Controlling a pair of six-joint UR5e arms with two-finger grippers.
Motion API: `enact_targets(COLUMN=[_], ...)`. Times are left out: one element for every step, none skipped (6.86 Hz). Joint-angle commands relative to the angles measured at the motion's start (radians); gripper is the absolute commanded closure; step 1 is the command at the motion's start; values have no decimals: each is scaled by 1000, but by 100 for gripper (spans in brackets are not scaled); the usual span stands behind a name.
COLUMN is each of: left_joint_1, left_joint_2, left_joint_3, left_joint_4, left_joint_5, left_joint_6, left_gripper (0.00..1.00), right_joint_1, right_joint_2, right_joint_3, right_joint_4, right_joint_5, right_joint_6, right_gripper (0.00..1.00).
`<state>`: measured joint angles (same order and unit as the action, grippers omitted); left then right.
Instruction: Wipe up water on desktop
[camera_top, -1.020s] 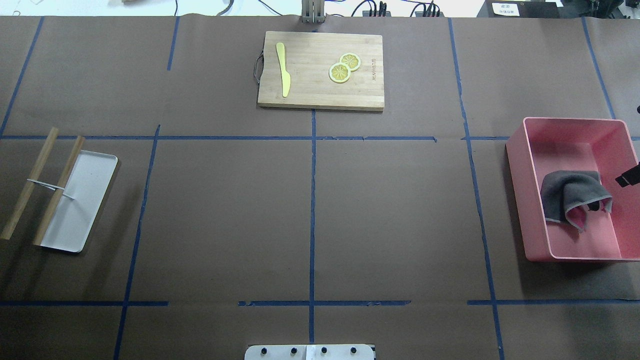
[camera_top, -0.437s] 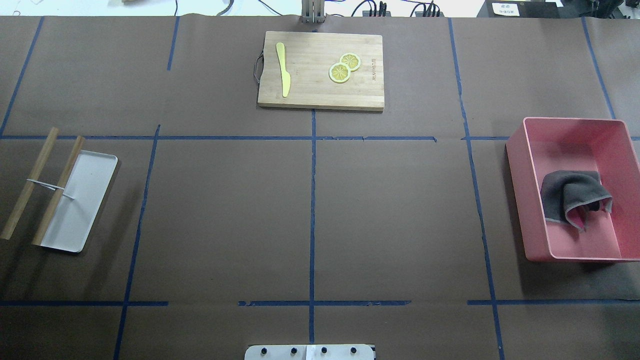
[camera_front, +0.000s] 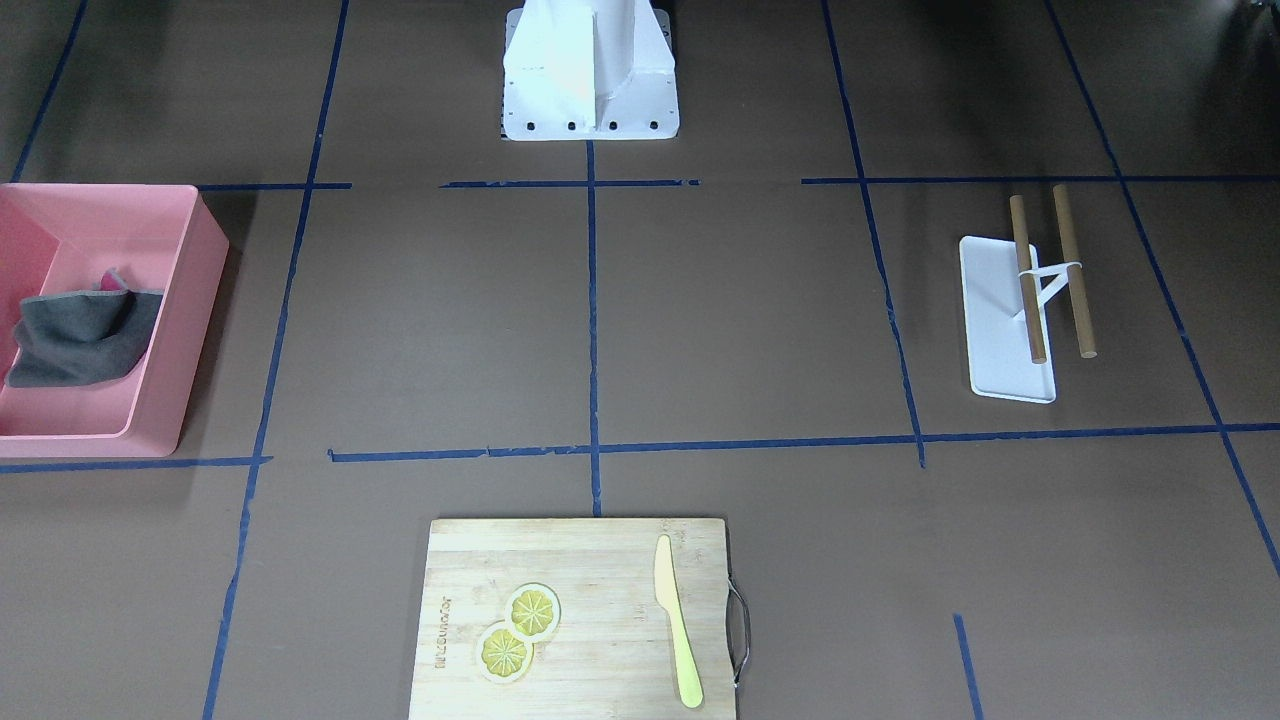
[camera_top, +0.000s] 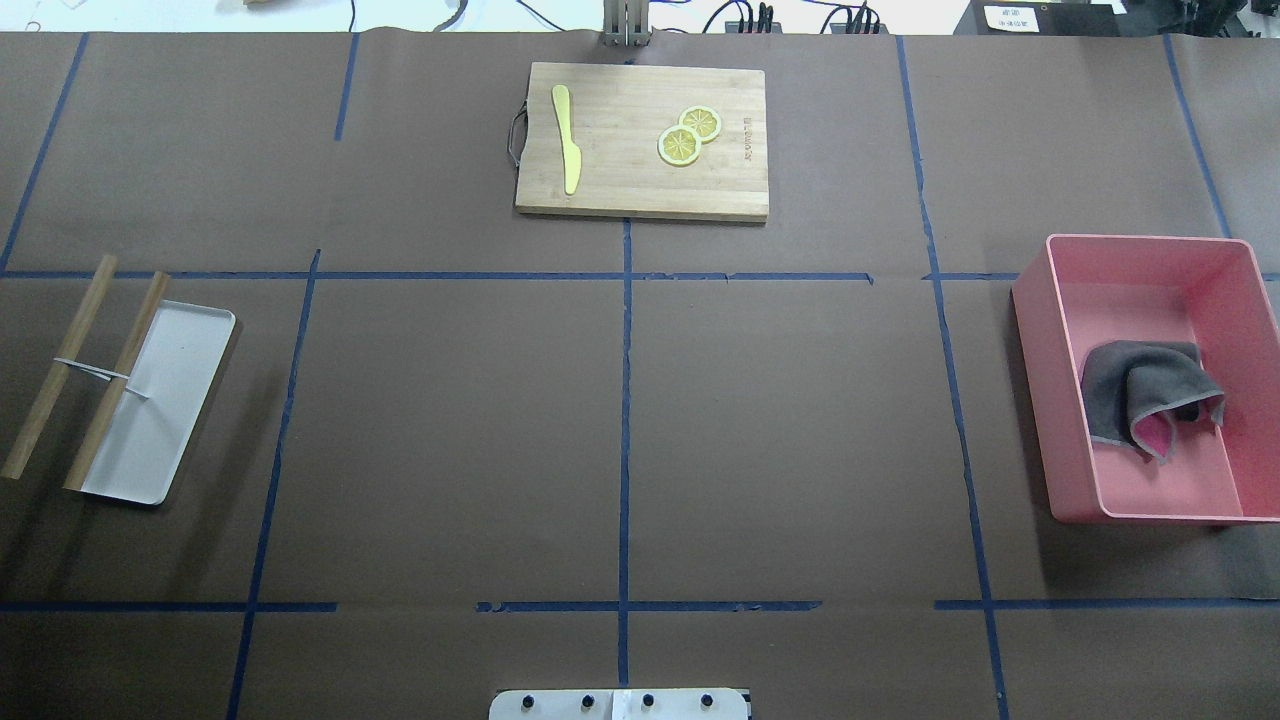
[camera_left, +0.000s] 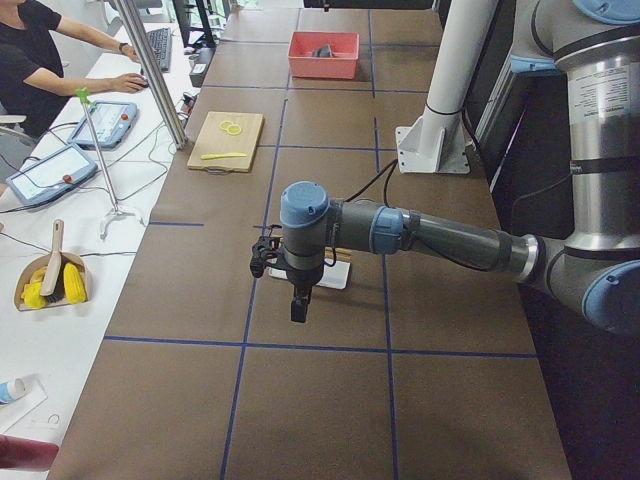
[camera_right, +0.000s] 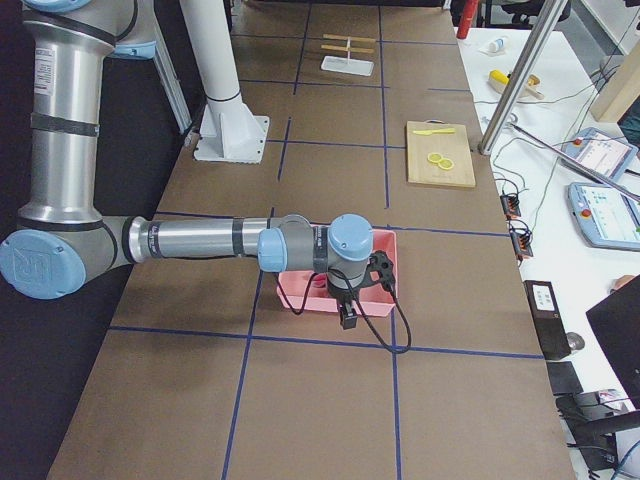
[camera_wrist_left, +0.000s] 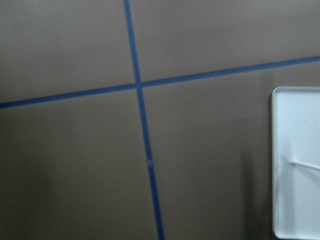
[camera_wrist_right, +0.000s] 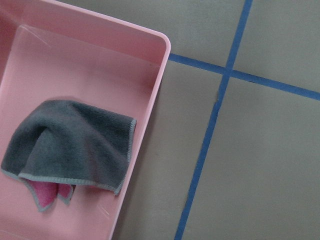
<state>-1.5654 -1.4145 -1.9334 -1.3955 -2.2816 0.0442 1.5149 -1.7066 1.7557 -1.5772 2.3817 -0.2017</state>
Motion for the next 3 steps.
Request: enact_targets(left_joint_1=[-100, -100, -96], left_joint_2=[-11, -11, -9], left_joint_3=[109, 102, 103], left_joint_4=[76, 76, 76], left_joint_5=[-80, -96, -73], left_joint_6=[108, 126, 90], left_gripper=[0, 0, 0], right_joint_1=[42, 44, 44], right_joint_2=[1, 2, 4], right_joint_3=[-15, -4, 7], right_joint_4=[-30, -32, -32], right_joint_5=[4, 4, 1], right_joint_6=[-71, -70, -68], right_gripper=[0, 0, 0])
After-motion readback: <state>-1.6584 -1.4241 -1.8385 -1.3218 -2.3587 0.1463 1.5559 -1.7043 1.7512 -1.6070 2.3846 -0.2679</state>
